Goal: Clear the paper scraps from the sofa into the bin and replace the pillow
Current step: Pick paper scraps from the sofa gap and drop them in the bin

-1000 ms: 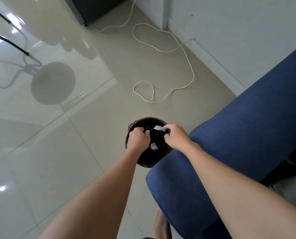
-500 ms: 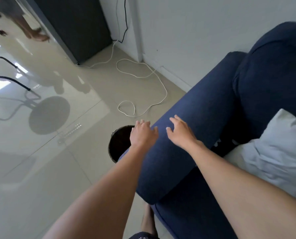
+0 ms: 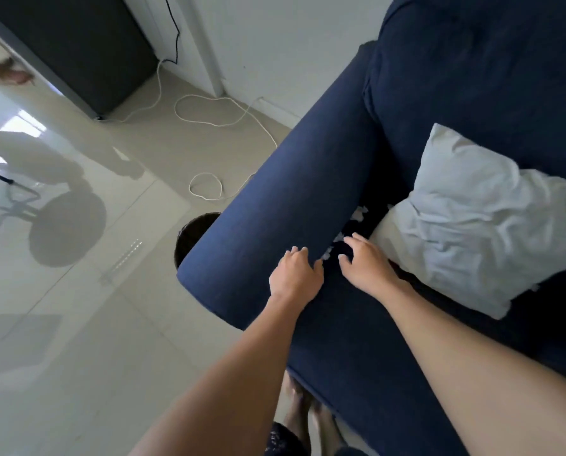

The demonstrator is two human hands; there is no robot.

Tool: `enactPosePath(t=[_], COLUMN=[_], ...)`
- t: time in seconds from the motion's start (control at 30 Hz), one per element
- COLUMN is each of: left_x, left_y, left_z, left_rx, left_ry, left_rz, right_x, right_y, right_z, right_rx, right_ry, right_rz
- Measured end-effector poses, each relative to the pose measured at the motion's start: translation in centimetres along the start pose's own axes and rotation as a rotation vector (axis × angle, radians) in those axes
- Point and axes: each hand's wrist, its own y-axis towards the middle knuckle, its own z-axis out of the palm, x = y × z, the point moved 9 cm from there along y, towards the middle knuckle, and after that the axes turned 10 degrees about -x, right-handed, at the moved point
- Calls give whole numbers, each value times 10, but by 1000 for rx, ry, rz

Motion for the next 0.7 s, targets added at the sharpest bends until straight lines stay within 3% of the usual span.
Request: enactPosePath(t=[0.3, 0.57, 0.7], left_x=[47, 72, 78], left_y=[-11, 8, 29], left_z=[93, 167, 181], left_rx=[230, 286, 234], left_ry=[12, -106, -161], left_rz=[-111, -164, -173], right_x=[-51, -63, -67], right_y=[-3, 41, 64], right_z=[71, 124, 139], right_rx=[115, 97, 114], right_ry=[3, -15, -34], right_rz=[73, -36, -75])
